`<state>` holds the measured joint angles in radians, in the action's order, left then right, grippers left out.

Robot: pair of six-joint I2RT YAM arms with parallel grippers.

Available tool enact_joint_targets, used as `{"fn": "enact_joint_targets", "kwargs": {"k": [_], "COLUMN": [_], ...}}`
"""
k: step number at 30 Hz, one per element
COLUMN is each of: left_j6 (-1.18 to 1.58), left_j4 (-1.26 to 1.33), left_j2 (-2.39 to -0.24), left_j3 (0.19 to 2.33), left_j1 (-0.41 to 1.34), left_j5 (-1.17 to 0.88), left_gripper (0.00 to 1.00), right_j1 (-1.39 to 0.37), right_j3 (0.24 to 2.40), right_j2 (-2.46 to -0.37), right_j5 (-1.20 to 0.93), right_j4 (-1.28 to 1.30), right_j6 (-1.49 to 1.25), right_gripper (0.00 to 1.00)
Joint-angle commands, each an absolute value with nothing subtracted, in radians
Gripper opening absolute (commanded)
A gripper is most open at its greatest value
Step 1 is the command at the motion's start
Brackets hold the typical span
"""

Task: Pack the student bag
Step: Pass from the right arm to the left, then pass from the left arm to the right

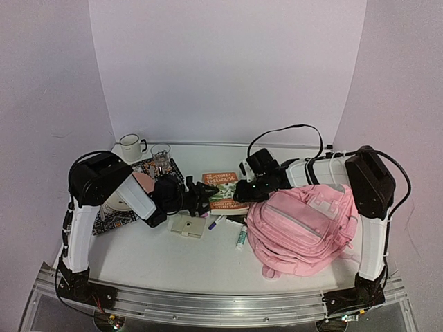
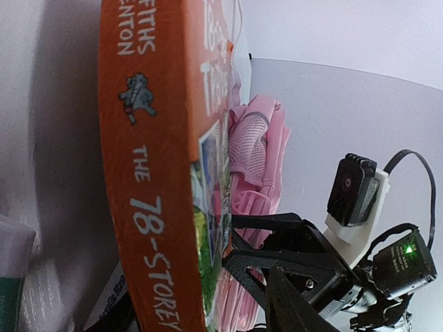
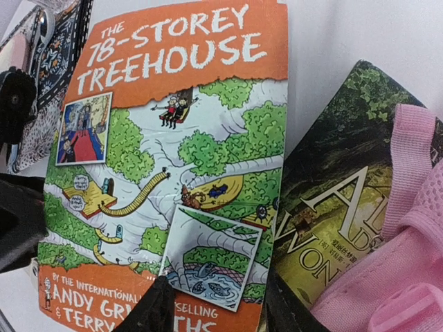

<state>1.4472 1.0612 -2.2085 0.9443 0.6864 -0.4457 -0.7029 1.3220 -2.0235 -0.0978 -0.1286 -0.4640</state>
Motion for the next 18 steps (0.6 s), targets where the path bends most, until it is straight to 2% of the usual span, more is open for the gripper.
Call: {"fn": "enact_joint_targets", "kwargs": {"k": [1, 3, 8, 14, 18], "left_j6": [1.418, 1.402, 1.369, 1.329, 1.309], "left_j4": [1.129, 1.129, 1.129, 1.129, 1.130], "left_j2": [-2.153, -2.119, -2.041, -1.967, -1.901], "left_j3": [0.970, 0.952, 0.915, 0.882, 0.852], "left_j1": [0.718, 0.712, 0.688, 0.675, 0.669], "left_j5": [-0.503, -0.494, -0.501, -0.543, -0.587], "left_gripper": [0.37, 0.24, 0.01, 0.00, 0.00], "right_j1": [-0.739, -0.731, -0.706, -0.667, -0.644], "right_j3": [1.293, 1.270, 1.197, 1.126, 1.106], "right_j2": [-1.959, -1.928, -1.834, -1.727, -1.671], "right_j5": [-0.195, -0.184, -0.198, -0.277, -0.336], "right_j4": [-0.171, -0.178, -0.222, -0.293, -0.327], "right_j6": [-0.475, -0.478, -0.488, -0.516, -0.539], "right_gripper": [0.46, 0.47, 0.54, 0.68, 0.86]}}
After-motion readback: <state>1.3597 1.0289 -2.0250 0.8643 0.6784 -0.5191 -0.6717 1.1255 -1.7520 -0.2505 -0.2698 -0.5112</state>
